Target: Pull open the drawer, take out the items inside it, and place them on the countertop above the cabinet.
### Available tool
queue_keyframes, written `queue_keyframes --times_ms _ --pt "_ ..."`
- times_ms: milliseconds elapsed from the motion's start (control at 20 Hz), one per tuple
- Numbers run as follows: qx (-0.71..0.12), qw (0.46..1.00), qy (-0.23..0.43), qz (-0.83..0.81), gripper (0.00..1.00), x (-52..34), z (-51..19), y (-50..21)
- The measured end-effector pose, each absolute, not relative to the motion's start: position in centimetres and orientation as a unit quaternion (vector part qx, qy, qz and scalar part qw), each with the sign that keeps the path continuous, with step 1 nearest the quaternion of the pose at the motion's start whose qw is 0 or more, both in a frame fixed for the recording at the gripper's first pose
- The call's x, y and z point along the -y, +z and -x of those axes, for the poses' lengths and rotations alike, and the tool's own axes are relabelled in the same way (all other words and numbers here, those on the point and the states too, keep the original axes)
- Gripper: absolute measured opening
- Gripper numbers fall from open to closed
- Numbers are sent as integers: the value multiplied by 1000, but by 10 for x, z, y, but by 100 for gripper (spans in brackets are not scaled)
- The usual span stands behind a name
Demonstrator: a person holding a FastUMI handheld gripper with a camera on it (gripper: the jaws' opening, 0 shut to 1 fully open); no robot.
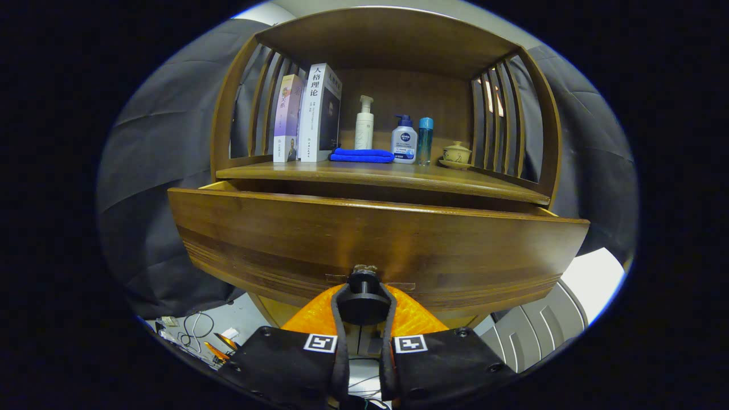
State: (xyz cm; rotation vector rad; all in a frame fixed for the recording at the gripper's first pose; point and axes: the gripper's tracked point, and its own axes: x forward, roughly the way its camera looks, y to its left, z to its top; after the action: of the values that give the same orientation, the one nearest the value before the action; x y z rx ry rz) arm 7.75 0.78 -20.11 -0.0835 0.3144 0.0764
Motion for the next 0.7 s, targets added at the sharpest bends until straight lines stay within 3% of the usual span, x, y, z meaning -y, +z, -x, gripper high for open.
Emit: queue_keyframes --times_ms 700 --pt "-167 981 80 60 23 -7 -11 -209"
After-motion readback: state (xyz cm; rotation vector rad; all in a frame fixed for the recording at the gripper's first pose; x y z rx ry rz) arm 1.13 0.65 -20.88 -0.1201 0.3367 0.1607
